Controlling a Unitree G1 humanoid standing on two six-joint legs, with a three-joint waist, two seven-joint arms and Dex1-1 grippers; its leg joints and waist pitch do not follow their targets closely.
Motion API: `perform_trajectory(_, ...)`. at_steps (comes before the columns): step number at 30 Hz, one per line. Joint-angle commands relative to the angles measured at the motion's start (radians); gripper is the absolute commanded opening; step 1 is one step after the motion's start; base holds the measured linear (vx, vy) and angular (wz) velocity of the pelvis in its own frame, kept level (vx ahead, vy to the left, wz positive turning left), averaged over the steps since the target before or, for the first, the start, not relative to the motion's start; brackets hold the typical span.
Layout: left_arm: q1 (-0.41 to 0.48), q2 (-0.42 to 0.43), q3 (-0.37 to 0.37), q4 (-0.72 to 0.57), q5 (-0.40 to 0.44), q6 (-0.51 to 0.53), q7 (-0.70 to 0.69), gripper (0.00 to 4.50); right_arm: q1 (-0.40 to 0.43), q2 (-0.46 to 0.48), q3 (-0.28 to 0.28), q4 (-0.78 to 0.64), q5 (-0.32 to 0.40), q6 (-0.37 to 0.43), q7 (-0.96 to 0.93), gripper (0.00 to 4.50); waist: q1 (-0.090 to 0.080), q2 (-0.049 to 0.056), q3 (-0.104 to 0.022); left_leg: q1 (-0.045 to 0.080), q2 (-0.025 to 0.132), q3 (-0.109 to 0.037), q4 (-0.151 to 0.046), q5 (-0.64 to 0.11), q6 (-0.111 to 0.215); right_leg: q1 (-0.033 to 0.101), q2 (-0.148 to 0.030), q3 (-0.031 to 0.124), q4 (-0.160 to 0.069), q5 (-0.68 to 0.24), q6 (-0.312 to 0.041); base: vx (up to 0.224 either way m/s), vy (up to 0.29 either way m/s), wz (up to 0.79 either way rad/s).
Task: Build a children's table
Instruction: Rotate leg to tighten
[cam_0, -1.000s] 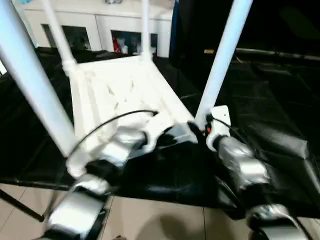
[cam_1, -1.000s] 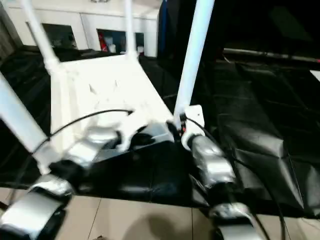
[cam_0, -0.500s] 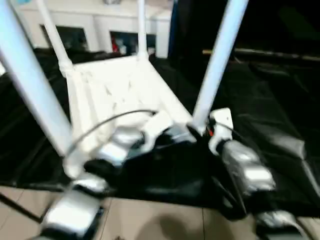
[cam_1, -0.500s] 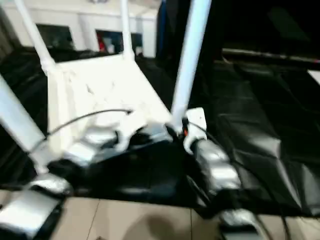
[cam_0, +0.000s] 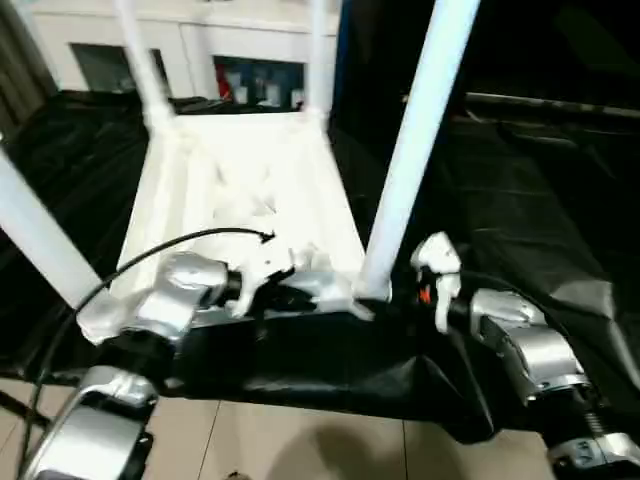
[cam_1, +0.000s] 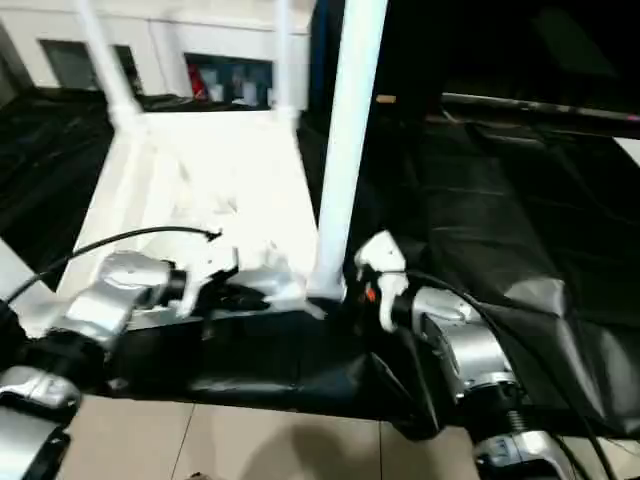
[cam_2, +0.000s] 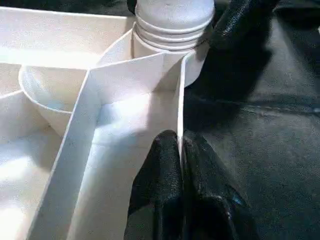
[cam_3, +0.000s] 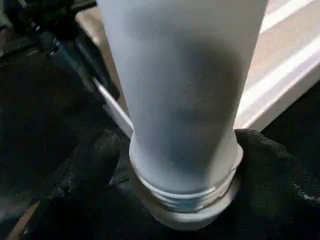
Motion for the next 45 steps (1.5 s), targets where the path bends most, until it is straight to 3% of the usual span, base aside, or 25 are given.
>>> perform_trajectory(1, 0.022, -0.015, 0.002, -0.016, -0.058, 0.011, -0.025, 0.0, -0.004, -0.001, 0.023, 0.009, -0.03, -0.012, 0.011, 3.5, 0.004, -0.015, -0.056, 0.015, 0.048, -0.016, -0.056, -0.119, 0.084, 0.039, -0.072, 0.039, -0.058, -0.046, -0.254, 0.0, 0.0, 0.0)
perform_trajectory(4, 0.028, -0.011, 0.003, -0.031, -0.062, 0.024, -0.031, 0.0, -0.007, 0.004, 0.022, 0.012, -0.028, -0.012, 0.009, 3.33, 0.004, -0.017, -0.056, 0.016, 0.048, -0.017, -0.057, -0.125, 0.069, 0.039, -0.071, 0.04, -0.058, -0.062, -0.247, 0.0, 0.0, 0.0)
perform_trajectory(8, 0.033, -0.007, 0.007, -0.047, -0.063, 0.038, -0.039, 0.0, -0.009, 0.008, 0.02, 0.008, -0.012, -0.009, 0.017, 2.93, 0.003, -0.018, -0.057, 0.015, 0.047, -0.016, -0.056, -0.114, 0.073, 0.04, -0.07, 0.04, -0.055, -0.035, -0.251, 0.0, 0.0, 0.0)
perform_trajectory(17, 0.031, -0.021, 0.006, -0.05, -0.057, 0.048, -0.018, 0.0, 0.009, 0.026, 0.013, 0.016, -0.014, -0.016, -0.001, 2.77, 0.004, -0.018, -0.058, 0.015, 0.045, -0.016, -0.053, -0.102, 0.081, 0.041, -0.069, 0.04, -0.053, -0.021, -0.254, 0.0, 0.0, 0.0)
perform_trajectory(21, 0.005, -0.067, 0.005, 0.008, -0.015, 0.029, 0.099, 0.0, 0.009, 0.067, -0.012, 0.055, -0.034, -0.019, -0.112, 2.76, 0.0, -0.018, -0.054, 0.019, 0.045, -0.016, -0.056, -0.14, 0.062, 0.035, -0.07, 0.041, -0.062, -0.08, -0.249, 0.0, 0.0, 0.0)
perform_trajectory(26, -0.037, -0.166, -0.006, 0.082, 0.035, 0.035, 0.277, 0.0, -0.005, 0.179, -0.072, 0.115, -0.059, 0.014, -0.373, 2.76, -0.006, -0.017, -0.047, 0.024, 0.043, -0.023, -0.066, -0.236, 0.001, 0.032, -0.075, 0.044, -0.085, -0.285, -0.193, 0.0, 0.0, 0.0)
perform_trajectory(30, -0.06, -0.232, -0.023, 0.12, 0.07, 0.046, 0.377, 0.0, -0.026, 0.256, -0.11, 0.154, -0.071, 0.028, -0.539, 2.75, -0.011, -0.016, -0.048, 0.026, 0.043, -0.028, -0.071, -0.258, -0.016, 0.03, -0.074, 0.044, -0.089, -0.329, -0.167, 0.0, 0.0, 0.0)
perform_trajectory(33, -0.091, -0.297, -0.027, 0.171, 0.102, 0.053, 0.486, 0.0, -0.06, 0.324, -0.126, 0.201, -0.101, 0.003, -0.681, 2.75, -0.017, -0.007, -0.048, 0.028, 0.042, -0.026, -0.072, -0.266, -0.021, 0.026, -0.072, 0.046, -0.092, -0.301, -0.17, 0.0, 0.0, 0.0)
perform_trajectory(34, -0.094, -0.305, -0.029, 0.176, 0.107, 0.052, 0.497, 0.0, -0.064, 0.334, -0.122, 0.202, -0.109, -0.013, -0.692, 2.75, -0.019, -0.012, -0.049, 0.026, 0.04, -0.027, -0.071, -0.267, -0.02, 0.029, -0.072, 0.045, -0.092, -0.294, -0.172, 0.0, 0.0, 0.0)
perform_trajectory(40, -0.095, -0.296, -0.028, 0.178, 0.105, 0.019, 0.472, 0.0, -0.058, 0.327, -0.105, 0.156, -0.099, -0.075, -0.609, 2.75, -0.014, -0.01, -0.054, 0.02, 0.039, -0.023, -0.065, -0.21, 0.026, 0.036, -0.071, 0.046, -0.084, -0.19, -0.183, 0.0, 0.0, 0.0)
perform_trajectory(42, -0.09, -0.275, -0.021, 0.174, 0.097, -0.01, 0.433, 0.0, -0.047, 0.304, -0.108, 0.12, -0.064, -0.079, -0.523, 3.31, -0.012, -0.012, -0.055, 0.017, 0.039, -0.023, -0.065, -0.196, 0.037, 0.04, -0.071, 0.045, -0.081, -0.171, -0.188, 0.0, 0.0, 0.0)
perform_trajectory(45, -0.074, -0.241, -0.017, 0.155, 0.079, -0.042, 0.364, 0.0, -0.025, 0.241, -0.079, 0.069, -0.034, -0.071, -0.388, 3.48, -0.005, -0.012, -0.056, 0.014, 0.04, -0.023, -0.062, -0.174, 0.064, 0.044, -0.071, 0.044, -0.077, -0.123, -0.193, 0.0, 0.0, 0.0)
